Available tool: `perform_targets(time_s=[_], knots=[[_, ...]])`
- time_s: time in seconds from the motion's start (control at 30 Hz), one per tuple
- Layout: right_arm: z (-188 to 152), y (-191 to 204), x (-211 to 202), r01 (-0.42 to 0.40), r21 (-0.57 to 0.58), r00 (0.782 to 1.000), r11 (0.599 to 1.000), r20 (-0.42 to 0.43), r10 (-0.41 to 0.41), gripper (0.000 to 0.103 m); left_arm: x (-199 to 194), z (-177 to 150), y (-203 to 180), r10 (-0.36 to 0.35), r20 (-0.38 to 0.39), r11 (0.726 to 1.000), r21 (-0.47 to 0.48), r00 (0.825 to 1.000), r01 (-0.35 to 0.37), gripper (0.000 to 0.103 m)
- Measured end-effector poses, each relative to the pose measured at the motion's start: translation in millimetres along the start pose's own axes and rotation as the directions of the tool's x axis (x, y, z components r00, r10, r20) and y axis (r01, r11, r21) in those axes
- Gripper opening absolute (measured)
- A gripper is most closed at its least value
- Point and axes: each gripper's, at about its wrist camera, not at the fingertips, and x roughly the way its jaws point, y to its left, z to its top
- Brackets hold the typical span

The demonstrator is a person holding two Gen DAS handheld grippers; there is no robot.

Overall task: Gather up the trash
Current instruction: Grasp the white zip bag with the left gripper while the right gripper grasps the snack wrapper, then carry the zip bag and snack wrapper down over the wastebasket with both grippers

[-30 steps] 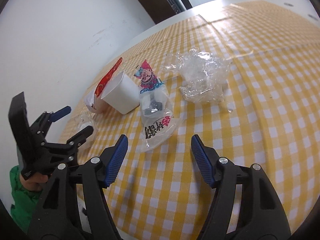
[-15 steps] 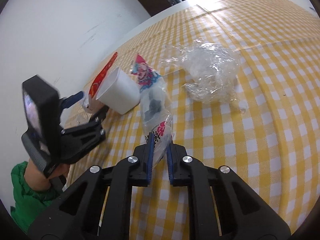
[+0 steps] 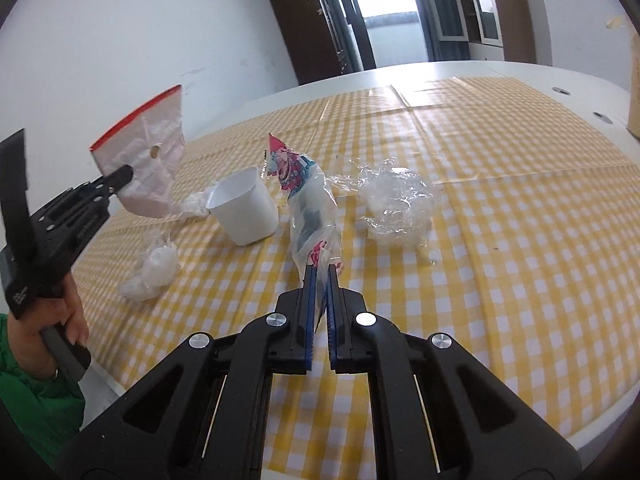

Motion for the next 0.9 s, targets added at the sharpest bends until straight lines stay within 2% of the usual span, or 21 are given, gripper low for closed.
perform_targets(time_s=[0.13,0.2,0.33,0.5,0.6,0.67,0.73,0.9], knots=[[-0.1,10.2,-19.7,0.035,-0.054,0.998,0.998,0.059,-0.031,0.004,-30.1,-11.8,13.8,-0.097,0.01,0.991,-0.094,0.995,0.098,0.007],[-2.9,13.7,-32.2,0.05,-0.077,0.995,0.996,0.091,-0.043,0.004,-50.3,-24.7,29.5,-0.141,0.03,0.974,-0.176,0.99,0.144,0.007],[-10.6,12.6,-42.4,0.065,-0.071,0.993,0.995,0.103,-0.057,0.004,-75.1,-52.9,51.3,-0.179,0.051,0.941,-0.284,0.983,0.186,0.007],[-20.6,29.1,-65.2,0.04,-0.08,0.99,0.996,0.137,-0.029,0.004,-98.7,-86.0,64.9,-0.243,0.067,0.878,-0.409,0.968,0.249,0.007],[-32.6,45.0,-78.6,0.028,-0.111,0.989,0.993,0.15,-0.011,0.004,-97.9,-93.3,56.5,-0.232,0.032,0.877,-0.424,0.972,0.223,0.007],[-41.2,53.3,-89.6,0.047,-0.133,0.987,0.99,0.158,-0.025,0.004,-103.8,-98.9,60.4,-0.251,0.04,0.866,-0.436,0.967,0.243,0.007],[-49.8,58.8,-101.6,0.027,-0.146,0.986,0.989,0.165,-0.003,0.004,-114.3,-103.6,58.0,-0.27,0.051,0.858,-0.44,0.962,0.264,0.007],[-66.0,61.3,-116.8,0.001,-0.149,0.988,0.989,0.153,0.022,0.004,-142.5,-113.0,50.2,-0.291,0.079,0.855,-0.426,0.954,0.296,0.007]])
